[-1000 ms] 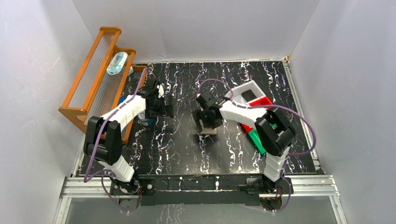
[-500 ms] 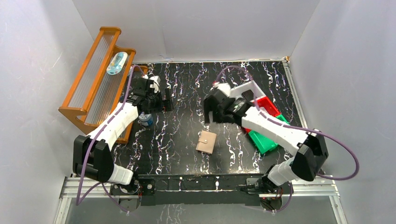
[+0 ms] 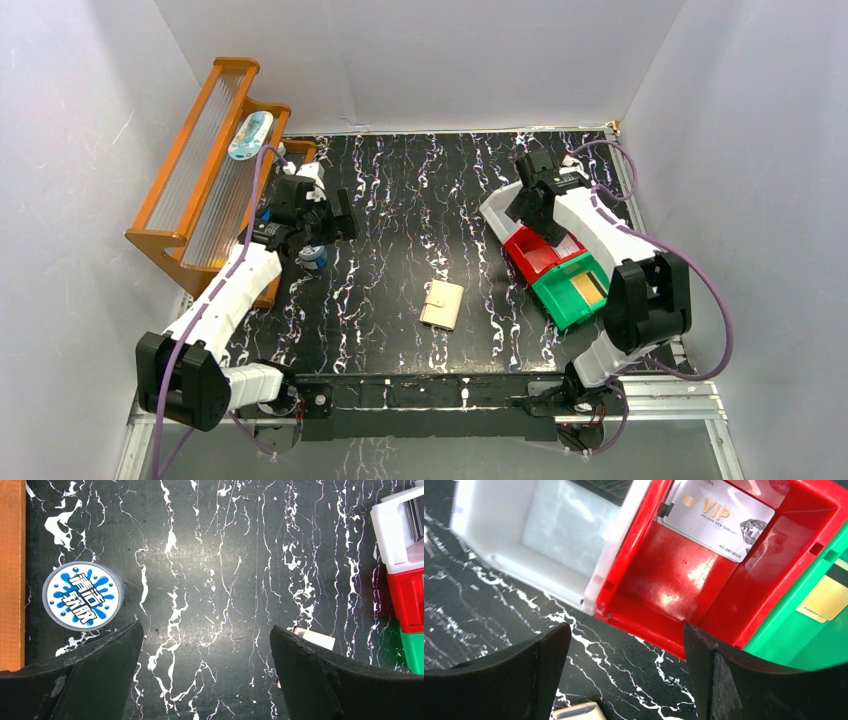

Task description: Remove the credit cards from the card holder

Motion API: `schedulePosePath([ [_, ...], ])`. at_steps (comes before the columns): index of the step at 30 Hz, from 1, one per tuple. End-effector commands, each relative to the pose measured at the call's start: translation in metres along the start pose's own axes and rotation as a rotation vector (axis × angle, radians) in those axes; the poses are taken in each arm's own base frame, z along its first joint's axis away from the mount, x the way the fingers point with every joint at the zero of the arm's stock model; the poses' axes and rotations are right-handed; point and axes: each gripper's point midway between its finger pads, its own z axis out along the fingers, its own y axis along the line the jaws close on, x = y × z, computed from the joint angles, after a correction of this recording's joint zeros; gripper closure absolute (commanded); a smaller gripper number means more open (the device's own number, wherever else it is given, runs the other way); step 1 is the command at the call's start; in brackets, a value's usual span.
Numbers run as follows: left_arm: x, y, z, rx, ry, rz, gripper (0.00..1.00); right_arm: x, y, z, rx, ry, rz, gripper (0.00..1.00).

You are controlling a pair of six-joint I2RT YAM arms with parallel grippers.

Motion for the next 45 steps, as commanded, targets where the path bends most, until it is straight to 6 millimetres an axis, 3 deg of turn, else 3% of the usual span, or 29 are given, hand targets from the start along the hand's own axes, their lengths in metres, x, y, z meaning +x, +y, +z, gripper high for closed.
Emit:
schedulePosePath([
  [1,0.001,0.003,-0.006,-0.005,-0.021,-0.022,0.02,-0.007,0.003,0.010,0.019,0.042,0.110,0.10],
  [6,0.005,0.003,-0.009,-0.002,-0.006,-0.025,0.02,0.001,0.005,0.028,0.056,0.100,0.104,0.13],
  [8,0.008,0.005,-0.009,-0.012,0.001,-0.027,0.02,0.008,0.011,0.032,0.046,0.141,0.091,0.13],
  [9,0.009,0.006,-0.009,-0.016,0.006,-0.028,0.02,0.018,0.011,0.044,0.063,0.181,0.068,0.13],
  [15,0.013,0.006,-0.008,-0.015,0.025,-0.029,0.02,0.024,0.013,0.059,0.088,0.207,0.038,0.13],
  [28,0.018,0.005,-0.003,-0.009,0.049,-0.040,0.02,0.013,0.011,0.061,0.140,0.144,0.147,0.11],
  [35,0.020,0.007,-0.004,-0.018,0.047,-0.049,0.02,0.020,0.015,0.068,0.136,0.163,0.203,0.10],
  [45,0.020,0.008,-0.003,-0.027,0.048,-0.051,0.02,0.043,0.019,0.069,0.104,0.229,0.128,0.12],
])
